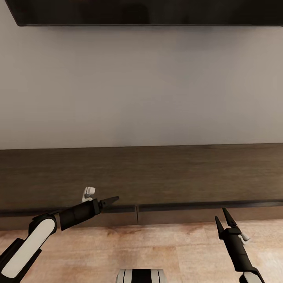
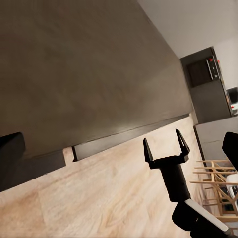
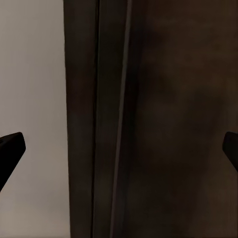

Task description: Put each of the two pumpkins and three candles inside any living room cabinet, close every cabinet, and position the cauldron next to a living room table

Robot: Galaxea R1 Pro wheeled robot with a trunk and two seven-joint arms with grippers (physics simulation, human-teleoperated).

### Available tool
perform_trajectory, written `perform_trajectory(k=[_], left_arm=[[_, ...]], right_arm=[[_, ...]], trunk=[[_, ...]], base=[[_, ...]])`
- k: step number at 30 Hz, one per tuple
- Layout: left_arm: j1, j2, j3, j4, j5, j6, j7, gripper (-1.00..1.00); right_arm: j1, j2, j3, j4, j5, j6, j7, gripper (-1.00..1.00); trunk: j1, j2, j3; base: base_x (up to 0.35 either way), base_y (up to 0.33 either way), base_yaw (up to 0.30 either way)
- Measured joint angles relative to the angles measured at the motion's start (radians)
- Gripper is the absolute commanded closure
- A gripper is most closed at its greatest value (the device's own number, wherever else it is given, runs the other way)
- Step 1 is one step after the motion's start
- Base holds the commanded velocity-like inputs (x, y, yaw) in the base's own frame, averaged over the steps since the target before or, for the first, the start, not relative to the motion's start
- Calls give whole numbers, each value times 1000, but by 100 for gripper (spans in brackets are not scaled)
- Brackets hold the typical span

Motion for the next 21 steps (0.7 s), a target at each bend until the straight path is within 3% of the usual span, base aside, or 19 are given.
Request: perform_trajectory(k=[21], left_arm=[[0,0,0,0,0,0,0,-100]], right_arm=[[0,0,0,0,0,0,0,-100]], trunk=[[0,0,0]], base=[[46,2,0]])
